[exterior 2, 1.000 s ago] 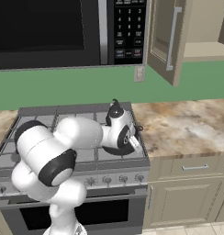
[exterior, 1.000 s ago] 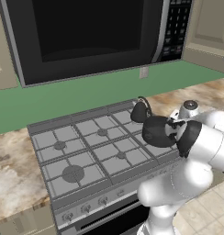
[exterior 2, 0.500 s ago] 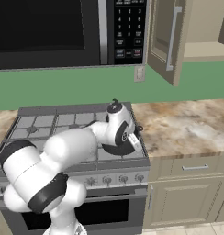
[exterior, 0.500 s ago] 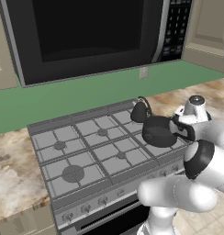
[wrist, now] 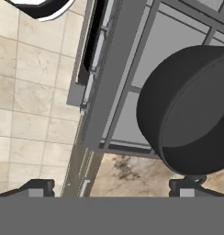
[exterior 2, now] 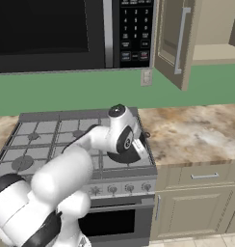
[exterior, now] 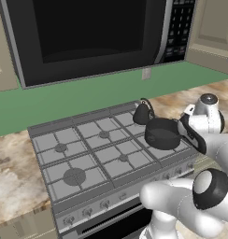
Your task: Pick the kettle from the cabinet and place it on a stove burner. Then pick the pot from the counter and place it on another stove burner. Finally, turn both burners on.
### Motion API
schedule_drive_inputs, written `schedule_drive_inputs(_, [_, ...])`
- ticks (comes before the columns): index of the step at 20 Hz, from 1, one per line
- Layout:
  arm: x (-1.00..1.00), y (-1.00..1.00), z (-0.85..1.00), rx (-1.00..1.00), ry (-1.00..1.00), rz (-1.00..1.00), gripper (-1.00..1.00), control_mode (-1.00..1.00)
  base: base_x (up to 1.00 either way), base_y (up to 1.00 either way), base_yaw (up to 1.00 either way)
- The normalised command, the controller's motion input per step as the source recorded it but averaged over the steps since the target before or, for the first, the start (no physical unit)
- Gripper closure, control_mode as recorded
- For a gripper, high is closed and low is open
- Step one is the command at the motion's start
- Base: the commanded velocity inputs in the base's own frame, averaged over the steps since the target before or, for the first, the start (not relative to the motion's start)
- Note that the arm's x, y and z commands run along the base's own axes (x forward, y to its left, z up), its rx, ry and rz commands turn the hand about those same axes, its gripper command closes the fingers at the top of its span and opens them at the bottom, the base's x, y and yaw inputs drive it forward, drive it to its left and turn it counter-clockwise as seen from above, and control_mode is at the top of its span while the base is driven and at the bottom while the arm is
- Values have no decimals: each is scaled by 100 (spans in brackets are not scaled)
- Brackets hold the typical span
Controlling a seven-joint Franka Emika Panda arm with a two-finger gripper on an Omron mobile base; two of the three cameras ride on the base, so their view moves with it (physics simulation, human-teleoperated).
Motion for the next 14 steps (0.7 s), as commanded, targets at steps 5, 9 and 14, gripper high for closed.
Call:
schedule_drive_inputs(5, [-41,0,14,3,-7,-1,-100,-100,0,0,0])
schedule_drive_inputs(9, [-34,-7,0,4,0,0,-100,-100,0,0,0])
schedule_drive_inputs(14, [-21,-15,0,8,1,0,-100,-100,0,0,0])
